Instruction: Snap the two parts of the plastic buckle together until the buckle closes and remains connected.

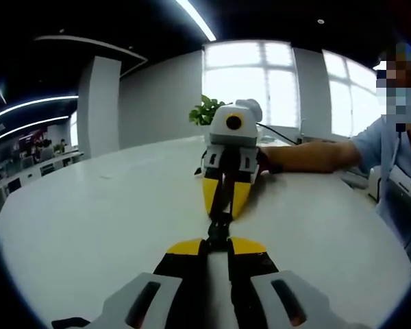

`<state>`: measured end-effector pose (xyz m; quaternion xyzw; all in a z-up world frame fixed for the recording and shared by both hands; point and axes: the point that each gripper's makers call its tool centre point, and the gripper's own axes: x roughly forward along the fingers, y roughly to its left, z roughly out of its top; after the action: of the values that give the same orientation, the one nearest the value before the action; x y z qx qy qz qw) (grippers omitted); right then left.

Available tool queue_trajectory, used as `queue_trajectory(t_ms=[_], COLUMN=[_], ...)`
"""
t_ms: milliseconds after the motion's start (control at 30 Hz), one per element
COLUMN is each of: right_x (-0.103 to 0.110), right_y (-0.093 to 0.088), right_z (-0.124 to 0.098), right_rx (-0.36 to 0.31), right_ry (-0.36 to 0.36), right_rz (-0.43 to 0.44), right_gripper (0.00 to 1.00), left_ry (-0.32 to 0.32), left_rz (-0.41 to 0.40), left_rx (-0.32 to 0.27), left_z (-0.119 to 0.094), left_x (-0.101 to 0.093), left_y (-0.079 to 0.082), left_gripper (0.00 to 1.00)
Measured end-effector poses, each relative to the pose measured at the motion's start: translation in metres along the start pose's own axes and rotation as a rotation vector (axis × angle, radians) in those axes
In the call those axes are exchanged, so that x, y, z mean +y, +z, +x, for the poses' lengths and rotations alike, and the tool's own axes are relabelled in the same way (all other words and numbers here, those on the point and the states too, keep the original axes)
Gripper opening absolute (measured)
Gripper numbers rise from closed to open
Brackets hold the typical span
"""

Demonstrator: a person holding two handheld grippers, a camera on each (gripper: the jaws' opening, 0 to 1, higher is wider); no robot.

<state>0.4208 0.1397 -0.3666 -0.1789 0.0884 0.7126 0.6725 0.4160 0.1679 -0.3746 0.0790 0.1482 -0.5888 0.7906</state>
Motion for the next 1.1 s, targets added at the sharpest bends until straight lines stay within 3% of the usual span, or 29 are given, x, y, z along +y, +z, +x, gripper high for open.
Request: queue_trajectory(t_ms=[1100], right_x=[0.0056], right_y=[-0.0003], right_z=[0.0033], right_rx=[0.0], right_ry=[0.022], right_rz=[-0.005], right_gripper=[0.12], left_ry=[-0.023], left_rz=[0.009], left_rx=[0.001], left_z=[0.0013], left_x=[-0.0011], left_y=[0.0005], left_gripper=[0.12])
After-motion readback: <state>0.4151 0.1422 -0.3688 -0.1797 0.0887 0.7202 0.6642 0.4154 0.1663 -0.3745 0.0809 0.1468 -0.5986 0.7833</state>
